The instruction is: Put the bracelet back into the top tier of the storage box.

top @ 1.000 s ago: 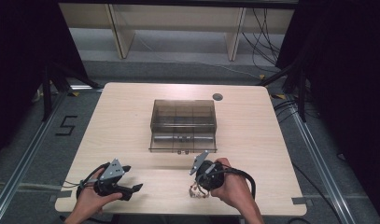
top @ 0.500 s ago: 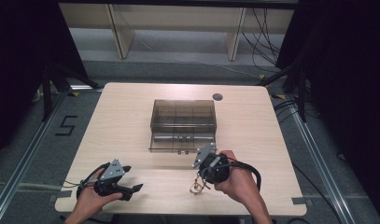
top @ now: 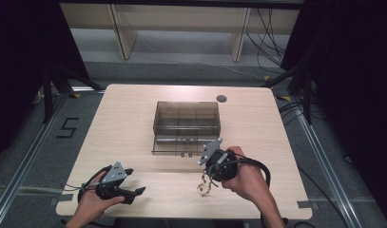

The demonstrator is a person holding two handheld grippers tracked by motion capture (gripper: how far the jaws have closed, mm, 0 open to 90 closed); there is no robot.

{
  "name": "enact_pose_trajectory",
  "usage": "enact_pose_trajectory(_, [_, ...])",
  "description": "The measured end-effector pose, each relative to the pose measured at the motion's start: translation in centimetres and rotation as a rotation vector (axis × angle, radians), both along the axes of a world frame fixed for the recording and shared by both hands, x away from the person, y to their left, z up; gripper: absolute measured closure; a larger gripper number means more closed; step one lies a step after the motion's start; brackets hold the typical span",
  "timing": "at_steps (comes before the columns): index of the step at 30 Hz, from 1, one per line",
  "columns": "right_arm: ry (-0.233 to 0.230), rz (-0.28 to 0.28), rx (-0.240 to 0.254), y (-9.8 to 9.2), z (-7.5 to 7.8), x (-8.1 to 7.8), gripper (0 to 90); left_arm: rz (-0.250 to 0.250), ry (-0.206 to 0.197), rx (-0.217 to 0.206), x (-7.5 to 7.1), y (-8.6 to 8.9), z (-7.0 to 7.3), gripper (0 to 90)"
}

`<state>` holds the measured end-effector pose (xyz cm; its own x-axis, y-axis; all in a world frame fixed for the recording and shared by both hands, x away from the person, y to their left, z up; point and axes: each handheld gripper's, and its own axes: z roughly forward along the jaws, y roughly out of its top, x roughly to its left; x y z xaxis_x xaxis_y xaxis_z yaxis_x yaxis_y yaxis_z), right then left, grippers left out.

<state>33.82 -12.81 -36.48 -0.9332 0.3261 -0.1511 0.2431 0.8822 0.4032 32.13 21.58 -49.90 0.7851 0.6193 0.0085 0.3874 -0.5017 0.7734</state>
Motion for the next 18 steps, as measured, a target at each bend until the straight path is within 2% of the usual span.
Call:
enact_pose_trajectory(1, [-0.004, 0.0, -0.002, 0.0, 0.1, 0.1, 84.5, 0.011, -0.019, -0.013, 0.0, -0.1, -0.1, 18.9])
enact_pose_trajectory(2, [-0.007, -0.012, -0.014, -0.1, 0.3, 0.1, 84.5, 0.018, -0.01, -0.022, -0.1, -0.1, 0.0, 18.8])
enact_pose_trajectory(3, [-0.016, -0.006, -0.014, -0.2, 0.5, 0.1, 84.5, 0.011, -0.007, -0.016, -0.1, -0.1, 0.0, 18.9])
enact_pose_trajectory(4, [-0.003, -0.015, -0.01, -0.3, 0.7, 0.1, 84.5, 0.004, -0.021, -0.004, 0.0, 0.0, -0.1, 18.9])
enact_pose_trajectory(5, [-0.01, -0.004, -0.009, -0.4, 0.9, 0.2, 84.6, 0.014, -0.001, -0.01, -0.1, -0.1, -0.1, 18.9])
enact_pose_trajectory(6, [-0.015, -0.024, -0.011, -0.5, 1.2, 0.1, 84.5, 0.015, 0.001, -0.01, -0.1, -0.1, -0.1, 18.9])
enact_pose_trajectory(7, [-0.013, -0.01, -0.01, -0.5, 1.4, 0.2, 84.5, 0.02, -0.001, -0.03, -0.2, -0.2, -0.1, 18.9])
enact_pose_trajectory(10, [-0.024, -0.001, -0.01, -0.7, 2.2, 0.2, 84.5, 0.016, 0.002, -0.012, -0.1, -0.1, -0.1, 18.9])
enact_pose_trajectory(11, [-0.028, -0.025, -0.012, -0.7, 2.5, 0.1, 84.5, 0.014, 0.011, -0.011, -0.1, -0.1, -0.1, 18.9])
enact_pose_trajectory(14, [-0.04, -0.004, -0.014, -0.8, 3.2, 0.3, 84.5, 0.025, -0.003, -0.041, -0.2, -0.3, -0.1, 18.9])
enact_pose_trajectory(15, [-0.042, -0.017, -0.014, -0.8, 3.6, 0.3, 84.5, 0.007, -0.011, -0.008, 0.0, -0.1, 0.0, 18.9])
enact_pose_trajectory(16, [-0.052, -0.004, -0.017, -0.8, 3.8, 0.4, 84.5, 0.015, 0.005, -0.013, -0.1, -0.1, -0.1, 18.9])
enact_pose_trajectory(17, [-0.048, -0.013, -0.013, -0.7, 4.1, 0.4, 84.5, 0.014, 0.003, -0.01, -0.1, -0.1, -0.1, 18.9])
enact_pose_trajectory(18, [-0.052, -0.008, -0.012, -0.7, 4.3, 0.5, 84.5, 0.019, 0.003, -0.031, -0.2, -0.2, -0.1, 18.9])
